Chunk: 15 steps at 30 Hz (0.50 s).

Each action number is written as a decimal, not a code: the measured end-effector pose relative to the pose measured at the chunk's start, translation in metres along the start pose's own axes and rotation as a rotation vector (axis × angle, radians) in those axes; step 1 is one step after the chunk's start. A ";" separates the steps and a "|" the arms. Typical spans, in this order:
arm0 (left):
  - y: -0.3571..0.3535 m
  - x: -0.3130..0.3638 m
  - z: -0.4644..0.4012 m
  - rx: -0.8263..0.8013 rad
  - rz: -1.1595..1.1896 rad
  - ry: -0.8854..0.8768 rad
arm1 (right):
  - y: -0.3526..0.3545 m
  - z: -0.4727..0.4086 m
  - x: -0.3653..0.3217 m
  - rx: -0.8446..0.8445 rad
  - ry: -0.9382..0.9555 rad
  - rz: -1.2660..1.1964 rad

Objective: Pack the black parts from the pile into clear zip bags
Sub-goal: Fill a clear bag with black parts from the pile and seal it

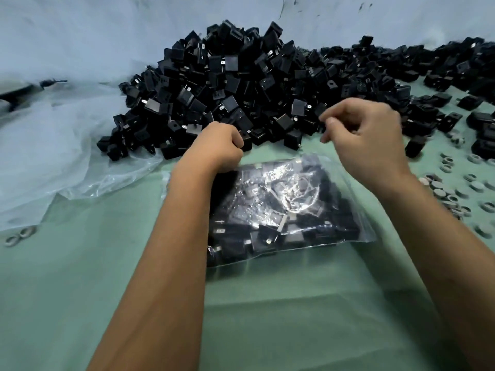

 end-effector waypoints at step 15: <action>0.011 -0.013 -0.005 0.191 0.167 0.186 | -0.149 -0.065 -0.057 -0.792 0.069 0.358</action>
Point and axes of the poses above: each hand's wrist, its own z-axis away from the middle knuckle, its own y-axis out of the back of the hand, x = y × z, the point moved 1 cm from there along -z, towards the middle knuckle, and after that the axes turned 11 degrees about y, right-handed, at the moved point
